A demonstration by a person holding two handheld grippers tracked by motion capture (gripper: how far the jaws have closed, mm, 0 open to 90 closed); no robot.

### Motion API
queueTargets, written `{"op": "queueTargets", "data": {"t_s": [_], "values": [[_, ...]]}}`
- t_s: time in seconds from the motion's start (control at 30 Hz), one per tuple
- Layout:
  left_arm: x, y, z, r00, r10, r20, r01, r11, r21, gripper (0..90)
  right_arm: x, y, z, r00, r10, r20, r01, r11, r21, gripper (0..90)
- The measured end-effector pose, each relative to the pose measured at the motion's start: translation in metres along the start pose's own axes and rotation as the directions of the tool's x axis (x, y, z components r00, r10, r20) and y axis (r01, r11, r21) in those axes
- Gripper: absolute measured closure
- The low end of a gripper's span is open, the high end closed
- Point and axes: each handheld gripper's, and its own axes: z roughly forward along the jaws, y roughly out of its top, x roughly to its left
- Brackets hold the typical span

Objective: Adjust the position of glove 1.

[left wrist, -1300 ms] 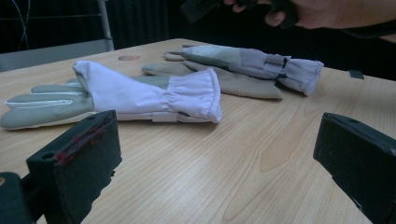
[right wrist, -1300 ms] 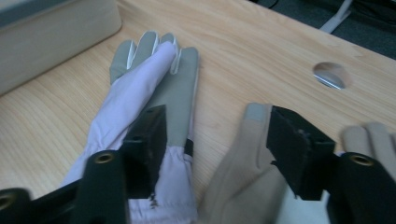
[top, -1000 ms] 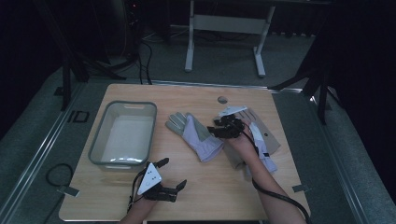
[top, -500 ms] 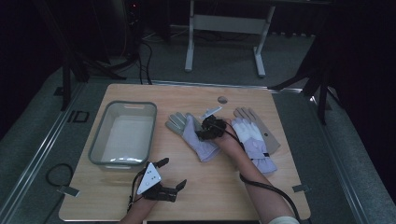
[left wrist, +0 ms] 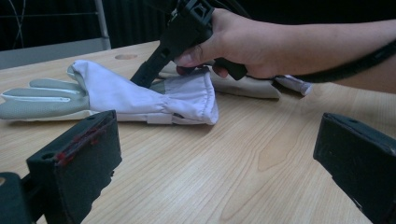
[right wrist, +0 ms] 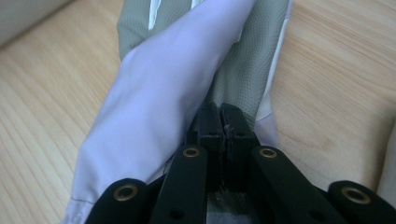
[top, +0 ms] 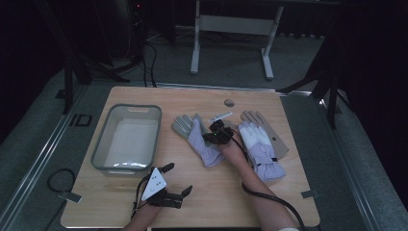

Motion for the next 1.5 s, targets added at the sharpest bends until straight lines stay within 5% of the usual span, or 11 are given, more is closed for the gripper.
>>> {"op": "queueTargets", "data": {"t_s": [0.23, 0.3, 0.37, 0.5, 0.57, 0.7, 0.83, 1.2, 1.23, 1.37, 1.5], "values": [[0.000, 0.000, 0.000, 1.0000, 0.001, -0.002, -0.001, 1.0000, 0.000, 0.8, 0.012, -0.012, -0.020, 0.9918, 0.126, 0.024, -0.123, 0.987, -0.100, 88.6], [0.000, 0.000, 0.000, 1.0000, 0.002, -0.004, -0.002, 1.0000, 0.000, 0.8, 0.017, -0.022, -0.035, 0.9766, 0.213, 0.030, -0.206, 0.966, -0.153, 88.6], [-0.001, 0.000, 0.000, 1.0000, 0.003, -0.006, -0.003, 1.0000, -0.002, 0.8, 0.018, -0.024, -0.038, 0.9735, 0.227, 0.031, -0.219, 0.963, -0.160, 88.6], [-0.001, 0.000, 0.000, 0.9999, 0.005, -0.009, -0.005, 1.0000, 0.000, 0.8, 0.028, -0.038, -0.059, 0.9478, 0.314, 0.052, -0.296, 0.929, -0.223, 88.6], [-0.001, 0.000, 0.000, 0.9999, 0.006, -0.009, -0.006, 1.0000, 0.000, 0.8, 0.035, -0.050, -0.073, 0.9234, 0.383, 0.029, -0.362, 0.894, -0.265, 88.5], [-0.001, 0.000, 0.000, 0.9999, 0.010, -0.010, -0.010, 1.0000, 0.000, 0.7, 0.043, -0.059, -0.079, 0.9158, 0.401, 0.024, -0.380, 0.885, -0.270, 88.5], [-0.001, 0.000, 0.000, 0.9999, 0.011, -0.010, -0.011, 0.9999, 0.000, 0.8, 0.049, -0.076, -0.076, 0.8925, 0.450, 0.030, -0.424, 0.860, -0.284, 88.5], [-0.001, 0.000, 0.000, 1.0000, 0.007, -0.007, -0.007, 1.0000, 0.001, 0.8, 0.040, -0.086, -0.056, 0.8956, 0.439, 0.074, -0.411, 0.880, -0.237, 87.0], [-0.001, 0.000, 0.000, 1.0000, 0.006, -0.007, -0.006, 1.0000, 0.002, 0.8, 0.040, -0.082, -0.058, 0.9080, 0.411, 0.080, -0.385, 0.895, -0.226, 78.4], [-0.001, 0.000, 0.000, 1.0000, 0.006, -0.008, -0.006, 1.0000, 0.002, 0.8, 0.040, -0.079, -0.067, 0.9208, 0.384, 0.071, -0.359, 0.905, -0.229, 68.1], [-0.001, 0.000, 0.000, 0.9999, 0.005, -0.008, -0.005, 1.0000, 0.003, 0.8, 0.039, -0.073, -0.087, 0.9480, 0.299, 0.110, -0.266, 0.933, -0.241, 61.4]]}}
